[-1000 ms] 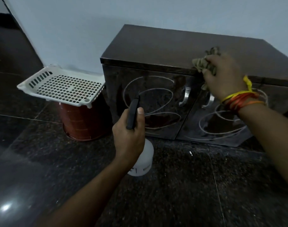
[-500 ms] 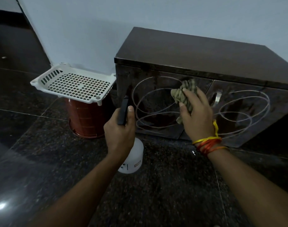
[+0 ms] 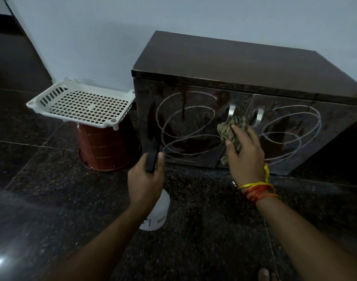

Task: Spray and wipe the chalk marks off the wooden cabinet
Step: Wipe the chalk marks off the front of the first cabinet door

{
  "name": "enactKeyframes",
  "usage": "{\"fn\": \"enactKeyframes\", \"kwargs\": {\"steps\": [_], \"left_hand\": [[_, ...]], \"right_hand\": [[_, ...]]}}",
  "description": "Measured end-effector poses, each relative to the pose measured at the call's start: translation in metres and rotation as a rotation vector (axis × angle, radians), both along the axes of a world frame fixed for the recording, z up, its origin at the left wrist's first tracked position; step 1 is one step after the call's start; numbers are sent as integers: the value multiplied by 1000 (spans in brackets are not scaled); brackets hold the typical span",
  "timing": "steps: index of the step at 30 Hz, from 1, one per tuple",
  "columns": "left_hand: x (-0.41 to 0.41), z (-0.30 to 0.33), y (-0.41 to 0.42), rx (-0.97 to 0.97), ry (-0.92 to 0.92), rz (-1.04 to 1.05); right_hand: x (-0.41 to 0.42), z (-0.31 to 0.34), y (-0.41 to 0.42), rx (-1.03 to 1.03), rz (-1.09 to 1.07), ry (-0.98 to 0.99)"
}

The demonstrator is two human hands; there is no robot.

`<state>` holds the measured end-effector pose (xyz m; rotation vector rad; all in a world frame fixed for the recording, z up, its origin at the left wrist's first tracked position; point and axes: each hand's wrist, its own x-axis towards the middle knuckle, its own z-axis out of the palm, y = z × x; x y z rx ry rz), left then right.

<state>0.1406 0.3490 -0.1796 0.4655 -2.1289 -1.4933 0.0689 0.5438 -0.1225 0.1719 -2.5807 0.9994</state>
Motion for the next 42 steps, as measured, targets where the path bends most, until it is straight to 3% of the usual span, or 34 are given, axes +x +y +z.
{"fn": "enactKeyframes", "kwargs": {"steps": [11,24,42], "left_hand": [[-19,29,38,-20,117,-153],[-27,23,69,-167,101,-277],[1,-39,32,-400,-184,-308]], "right_hand": [[5,-8,14,4,-51,5],[5,-17,38,1,-141,-26],[2,-29,31,-47,-103,-85]]}}
